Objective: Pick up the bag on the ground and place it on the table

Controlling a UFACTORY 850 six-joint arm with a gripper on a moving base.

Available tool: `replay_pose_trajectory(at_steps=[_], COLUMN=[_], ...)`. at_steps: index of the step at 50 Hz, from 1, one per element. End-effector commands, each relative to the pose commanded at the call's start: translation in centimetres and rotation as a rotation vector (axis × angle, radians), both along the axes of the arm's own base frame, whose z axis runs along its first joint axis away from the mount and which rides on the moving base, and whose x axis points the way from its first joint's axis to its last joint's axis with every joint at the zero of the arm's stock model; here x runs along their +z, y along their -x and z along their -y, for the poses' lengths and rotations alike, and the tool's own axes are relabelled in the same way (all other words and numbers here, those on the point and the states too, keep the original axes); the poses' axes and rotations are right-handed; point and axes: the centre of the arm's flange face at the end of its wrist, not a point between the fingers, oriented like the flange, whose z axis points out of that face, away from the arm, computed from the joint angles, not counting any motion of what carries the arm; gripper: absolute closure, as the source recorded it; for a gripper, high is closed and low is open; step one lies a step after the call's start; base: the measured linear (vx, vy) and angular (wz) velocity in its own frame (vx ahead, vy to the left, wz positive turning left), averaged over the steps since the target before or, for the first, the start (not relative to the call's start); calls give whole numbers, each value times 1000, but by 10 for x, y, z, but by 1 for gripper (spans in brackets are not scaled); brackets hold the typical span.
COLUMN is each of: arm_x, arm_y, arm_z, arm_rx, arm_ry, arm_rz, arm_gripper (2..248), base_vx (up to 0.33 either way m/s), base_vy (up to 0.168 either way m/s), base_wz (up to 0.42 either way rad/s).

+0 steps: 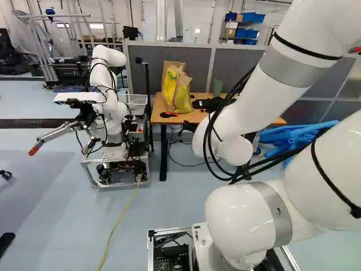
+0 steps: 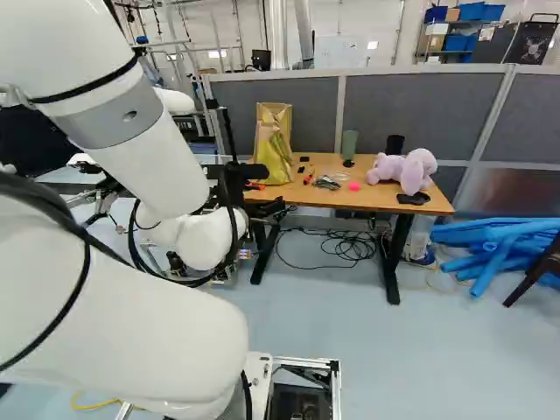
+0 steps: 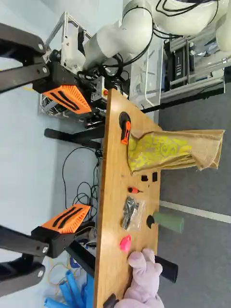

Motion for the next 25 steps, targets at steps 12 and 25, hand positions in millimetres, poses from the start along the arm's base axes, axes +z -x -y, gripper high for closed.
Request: replay_pose_trajectory(at_steps=[12, 25], arm_x=[0, 0], arm_y=[0, 0], arm_z=[0, 0], arm_rx=[0, 0], arm_ry=[0, 0], arm_rz=[0, 0], arm_gripper=[3, 3], base_vx=[0, 0], base_vy=[0, 0], base_wz=[0, 0])
